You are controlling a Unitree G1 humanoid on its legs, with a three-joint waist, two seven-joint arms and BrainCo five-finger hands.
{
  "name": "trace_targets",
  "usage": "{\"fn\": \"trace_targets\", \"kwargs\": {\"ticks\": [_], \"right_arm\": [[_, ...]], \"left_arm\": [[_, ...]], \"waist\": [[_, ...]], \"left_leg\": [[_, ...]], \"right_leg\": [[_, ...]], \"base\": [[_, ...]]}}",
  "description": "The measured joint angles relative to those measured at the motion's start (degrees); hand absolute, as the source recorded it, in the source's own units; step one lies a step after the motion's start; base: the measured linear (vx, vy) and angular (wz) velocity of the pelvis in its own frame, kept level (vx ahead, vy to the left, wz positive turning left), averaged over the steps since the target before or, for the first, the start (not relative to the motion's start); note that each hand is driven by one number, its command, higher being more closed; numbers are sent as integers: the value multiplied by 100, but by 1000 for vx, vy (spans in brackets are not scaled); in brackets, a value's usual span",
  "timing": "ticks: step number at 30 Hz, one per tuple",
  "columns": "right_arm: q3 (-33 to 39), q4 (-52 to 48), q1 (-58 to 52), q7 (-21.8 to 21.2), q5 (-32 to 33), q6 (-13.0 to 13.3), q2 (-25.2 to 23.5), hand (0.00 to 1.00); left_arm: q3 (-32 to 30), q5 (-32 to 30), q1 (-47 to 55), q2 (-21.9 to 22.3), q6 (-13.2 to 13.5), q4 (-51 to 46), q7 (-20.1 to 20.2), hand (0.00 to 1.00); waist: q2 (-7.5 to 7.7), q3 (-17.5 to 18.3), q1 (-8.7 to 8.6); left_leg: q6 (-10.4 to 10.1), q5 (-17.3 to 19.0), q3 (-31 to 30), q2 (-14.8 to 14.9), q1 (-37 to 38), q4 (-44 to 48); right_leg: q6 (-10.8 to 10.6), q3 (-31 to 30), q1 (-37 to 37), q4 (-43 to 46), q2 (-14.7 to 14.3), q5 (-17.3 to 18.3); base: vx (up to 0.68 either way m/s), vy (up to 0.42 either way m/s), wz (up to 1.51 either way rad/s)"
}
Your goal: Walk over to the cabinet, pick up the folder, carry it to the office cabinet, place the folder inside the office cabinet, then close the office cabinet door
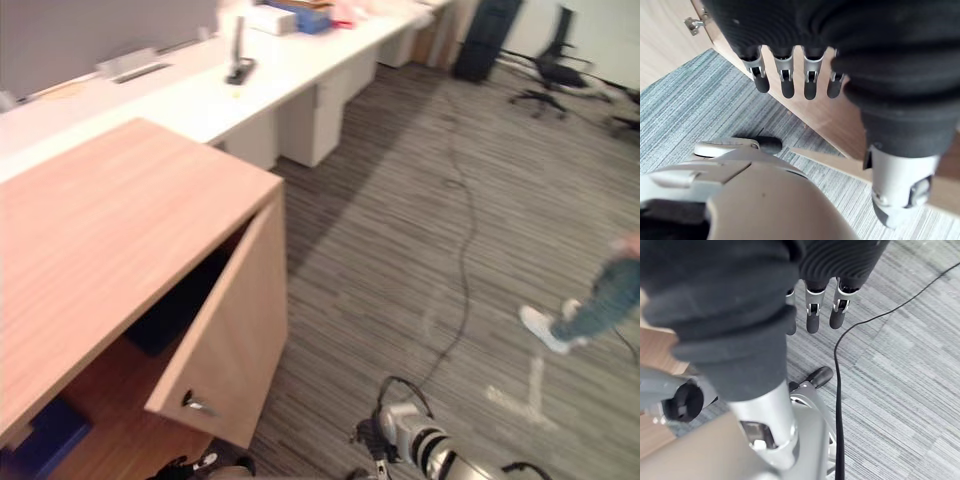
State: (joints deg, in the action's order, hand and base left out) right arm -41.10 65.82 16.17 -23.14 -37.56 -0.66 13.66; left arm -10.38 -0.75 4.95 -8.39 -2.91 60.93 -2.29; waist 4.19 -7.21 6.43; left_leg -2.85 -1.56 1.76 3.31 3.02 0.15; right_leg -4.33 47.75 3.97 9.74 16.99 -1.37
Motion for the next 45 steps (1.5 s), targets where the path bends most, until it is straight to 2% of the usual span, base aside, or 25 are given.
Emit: {"fn": "trace_targets", "kwargs": {"ticks": [4,7,8,10,11,13,15,16,19,23,26,27,28,29,30,33,34,37,38,39,40,41,42,43,45], "right_arm": [[2216,293,-575,669,488,-268,-247,0],[3853,398,-899,1318,1099,-415,-442,0],[4554,417,-975,1548,1472,-468,-547,0],[5112,418,-999,1720,1913,-490,-655,0],[5607,420,-1044,1951,2819,-510,-791,0],[5865,364,-1110,2124,3425,-534,-896,0],[6069,362,-1100,2187,3497,-552,-973,0],[6220,341,-1047,2231,3556,-564,-1042,0],[6232,152,-1024,2252,3574,-580,-1104,0],[6104,117,-968,2389,3511,-593,-1275,0],[5722,-1,-945,2470,3539,-545,-1340,0],[5663,-1,-935,2480,3554,-510,-1356,0],[5588,5,-933,2500,3610,-469,-1381,0],[5549,64,-930,2517,3637,-463,-1376,0],[5546,193,-900,2538,3636,-445,-1313,0],[5577,255,-921,2544,3609,-437,-1183,0],[5604,256,-928,2539,3600,-438,-1176,0],[5918,403,-908,2517,3484,-476,-1166,0],[6139,473,-901,2514,3449,-446,-1221,0],[6247,513,-928,2510,3432,-447,-1243,0],[6284,518,-1056,2509,3427,-470,-1282,0],[6380,348,-1237,2496,3448,-471,-1264,0],[6477,291,-1250,2507,3506,-438,-1293,0],[6593,355,-1255,2506,3640,-443,-1303,0],[6697,371,-1240,2517,3652,-447,-1323,0]], "left_arm": [[24,-90,-40,-33,23,-94,-1,0],[135,-52,-34,-75,116,-94,-64,0],[206,-26,-15,-91,118,-77,-128,0],[241,72,-16,-89,116,-65,-195,0],[238,149,-9,-89,128,-12,-294,0],[197,176,-18,-92,163,38,-329,0],[10,191,34,-72,212,27,-346,0],[-261,225,83,0,252,21,-359,0],[-831,511,383,289,267,-36,-394,0],[-1205,960,563,470,325,-158,-525,0],[-1368,1204,650,621,385,-359,-607,0],[-1372,1205,674,650,388,-434,-615,0],[-1370,1206,665,673,392,-541,-621,0],[-1364,1207,569,681,410,-652,-623,0],[-1366,1208,421,678,449,-657,-630,0],[-1352,1199,591,784,443,-636,-649,0],[-1324,1197,657,788,440,-623,-649,0],[-1125,1190,552,664,453,-536,-615,0],[-1234,1200,494,597,422,-392,-610,0],[-1291,1201,531,589,397,-344,-612,0],[-1304,1189,693,605,373,-328,-609,0],[-1302,1165,834,691,370,-314,-603,0],[-1298,1073,793,610,364,-279,-582,0],[-1201,1004,723,472,376,-293,-570,0],[-1107,952,645,480,389,-408,-552,0]], "waist": [[157,57,85],[163,61,95],[161,66,51],[130,51,15],[110,38,-30],[103,33,-62],[175,49,-26],[213,41,2],[-39,120,146],[-85,94,283],[-139,12,376],[-164,-1,380],[-174,-30,326],[-167,-102,218],[-77,-183,190],[-339,-306,247],[-438,-295,191],[-307,-360,148],[-164,-444,138],[-135,-460,139],[-169,-408,123],[-316,-260,41],[-223,-244,-48],[-91,-222,-82],[-142,-237,-100]], "left_leg": [[157,-244,-1339,-626,-331,-36],[194,-544,-2363,-1048,-539,-182],[220,-641,-2767,-1183,-615,-220],[172,-680,-3171,-1226,-679,-227],[94,-710,-3742,-1245,-747,-197],[-135,-741,-4371,-1247,-751,-200],[-249,-759,-4688,-1280,-751,-208],[-400,-729,-4914,-1252,-743,-267],[-468,-573,-4582,-853,-906,3],[-754,-766,-4989,-413,-912,-345],[-784,-817,-5176,-398,-898,-372],[-680,-749,-5162,-419,-941,-363],[-307,-642,-4820,-459,-1109,-284],[326,-499,-4001,-430,-1335,-294],[549,-335,-2844,-377,-1659,-53],[518,131,316,-68,-2317,2659],[555,142,547,-47,-2319,2619],[454,-342,365,-506,-2114,1399],[657,316,968,-439,-2197,1877],[795,578,1227,-340,-2246,2563],[750,920,1404,-126,-2055,3305],[673,1037,1055,-254,-1712,2640],[707,859,1010,-444,-1595,2292],[750,314,811,-753,-1336,1363],[728,-286,570,-909,-919,309]], "right_leg": [[-319,1131,411,931,892,400],[-180,284,496,1307,1181,486],[6,-613,294,1564,1210,580],[-68,-1792,128,1592,978,1081],[-319,-3145,27,1428,453,1511],[-517,-3873,24,1258,116,1634],[-502,-3805,64,816,101,1573],[-707,-3662,153,561,66,1674],[-482,-3192,345,246,-406,1552],[-289,-2728,594,-36,-953,1464],[-254,-2514,767,-127,-1105,1454],[-244,-2448,775,-124,-1120,1468],[-222,-2245,822,-146,-1123,1491],[-187,-1850,959,-261,-1120,1499],[-186,-1464,1051,-338,-1030,1424],[-192,-1200,1149,21,-915,1460],[-197,-1217,1146,114,-925,1465],[9,-1504,917,-283,-962,1579],[-223,-1225,993,-257,-689,1447],[-227,-1166,1044,-181,-562,1448],[-242,-1099,1221,-137,-473,1440],[-275,-1016,1268,-131,-572,1436],[-286,-941,1262,-129,-462,1443],[-131,-849,1133,-94,-346,1346],[-140,-845,1057,-217,-376,1344]], "base": [[124,113,181],[163,132,204],[85,49,155],[42,-26,146],[2,-139,169],[-33,-233,189],[-143,-216,120],[-179,-245,82],[-91,-244,53],[-24,-239,58],[-16,-117,41],[-21,-73,66],[-16,-52,123],[-16,-38,186],[-17,-23,179],[117,83,79],[258,79,69],[70,28,98],[12,75,86],[116,159,30],[197,171,17],[194,141,38],[157,76,83],[129,43,97],[79,18,72]]}}
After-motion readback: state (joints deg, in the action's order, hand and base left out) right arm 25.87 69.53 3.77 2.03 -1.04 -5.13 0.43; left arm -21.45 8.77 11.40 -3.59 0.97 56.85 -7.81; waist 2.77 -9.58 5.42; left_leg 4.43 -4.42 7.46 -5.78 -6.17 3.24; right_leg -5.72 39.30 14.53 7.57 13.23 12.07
